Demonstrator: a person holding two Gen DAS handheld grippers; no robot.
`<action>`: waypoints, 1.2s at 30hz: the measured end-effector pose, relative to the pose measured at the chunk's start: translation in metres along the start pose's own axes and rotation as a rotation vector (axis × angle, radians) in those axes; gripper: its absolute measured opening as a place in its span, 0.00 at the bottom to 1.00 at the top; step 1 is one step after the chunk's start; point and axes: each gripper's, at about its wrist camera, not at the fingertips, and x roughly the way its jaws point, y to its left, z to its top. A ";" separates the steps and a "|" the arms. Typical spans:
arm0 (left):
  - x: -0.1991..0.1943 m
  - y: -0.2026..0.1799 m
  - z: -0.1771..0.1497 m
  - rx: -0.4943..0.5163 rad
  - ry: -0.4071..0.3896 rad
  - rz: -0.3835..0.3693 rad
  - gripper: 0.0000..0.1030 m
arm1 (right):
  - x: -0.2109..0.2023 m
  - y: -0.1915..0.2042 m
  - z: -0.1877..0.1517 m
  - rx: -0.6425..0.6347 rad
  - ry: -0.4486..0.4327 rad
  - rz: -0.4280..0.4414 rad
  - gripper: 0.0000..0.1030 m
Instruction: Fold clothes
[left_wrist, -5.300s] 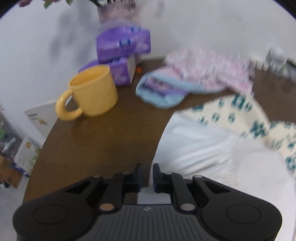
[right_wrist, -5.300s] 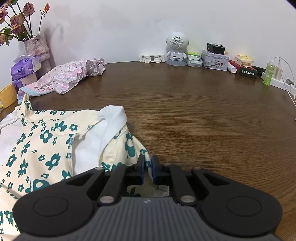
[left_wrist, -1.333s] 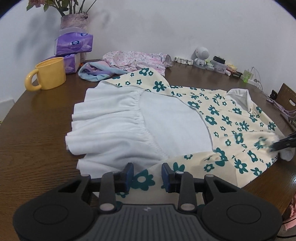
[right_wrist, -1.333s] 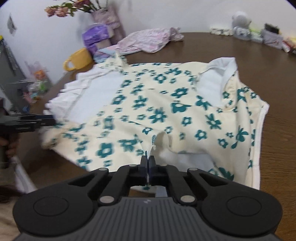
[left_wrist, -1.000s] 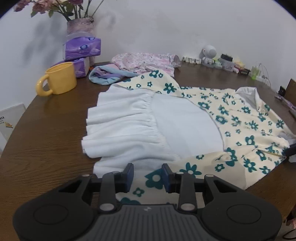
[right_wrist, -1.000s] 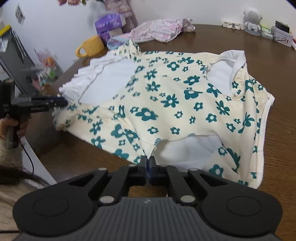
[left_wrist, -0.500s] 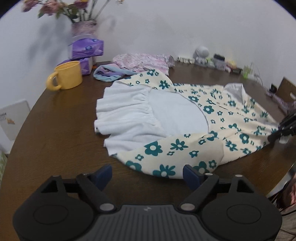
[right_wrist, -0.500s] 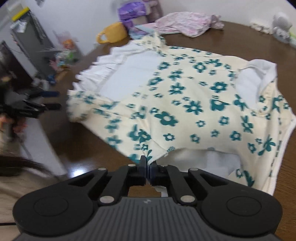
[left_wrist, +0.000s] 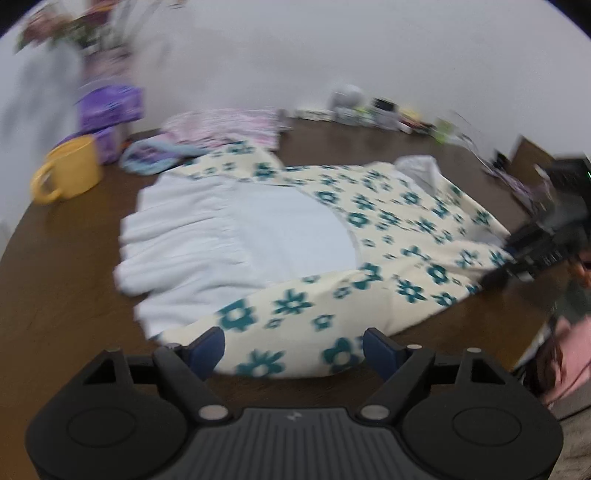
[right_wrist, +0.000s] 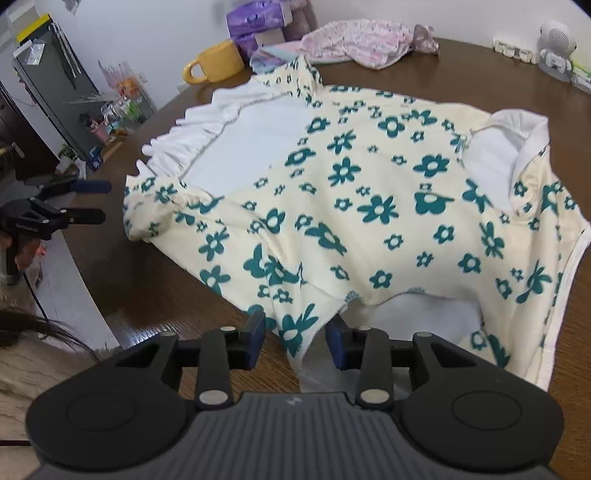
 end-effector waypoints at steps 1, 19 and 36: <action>0.003 -0.005 0.001 0.028 0.007 -0.002 0.76 | 0.002 -0.001 0.000 0.007 0.004 0.002 0.16; 0.033 -0.032 0.002 0.279 0.112 -0.001 0.01 | -0.001 -0.002 -0.006 0.037 -0.013 -0.042 0.03; 0.030 -0.023 0.037 0.063 0.035 -0.092 0.43 | -0.037 -0.009 -0.008 0.020 -0.215 -0.373 0.36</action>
